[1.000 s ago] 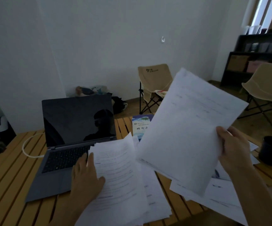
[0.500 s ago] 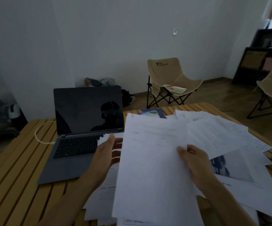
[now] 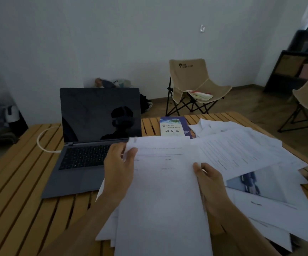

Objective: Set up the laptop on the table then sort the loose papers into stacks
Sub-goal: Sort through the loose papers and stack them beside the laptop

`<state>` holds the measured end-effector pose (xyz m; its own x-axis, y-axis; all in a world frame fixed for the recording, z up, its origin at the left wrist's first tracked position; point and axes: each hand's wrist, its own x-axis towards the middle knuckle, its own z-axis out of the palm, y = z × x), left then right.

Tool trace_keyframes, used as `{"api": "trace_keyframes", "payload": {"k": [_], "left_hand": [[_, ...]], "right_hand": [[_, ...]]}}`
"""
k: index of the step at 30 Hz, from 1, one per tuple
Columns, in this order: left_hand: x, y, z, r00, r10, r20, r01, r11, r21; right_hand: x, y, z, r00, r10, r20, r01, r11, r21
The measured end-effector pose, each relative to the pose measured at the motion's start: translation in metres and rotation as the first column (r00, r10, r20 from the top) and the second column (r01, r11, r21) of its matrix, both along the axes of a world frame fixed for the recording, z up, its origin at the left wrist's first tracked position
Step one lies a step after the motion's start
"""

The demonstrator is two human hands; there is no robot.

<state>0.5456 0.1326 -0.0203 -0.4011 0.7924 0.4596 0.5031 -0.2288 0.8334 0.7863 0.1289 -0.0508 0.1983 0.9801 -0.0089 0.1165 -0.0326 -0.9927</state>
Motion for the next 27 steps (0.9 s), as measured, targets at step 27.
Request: {"api": "trace_keyframes", "payload": {"k": [27], "left_hand": [[-0.079,0.006,0.003,0.996,0.015,0.090,0.009,0.967,-0.255]], "right_hand": [[0.045,0.020,0.020,0.970,-0.240,0.034,0.238,0.970,0.040]]}}
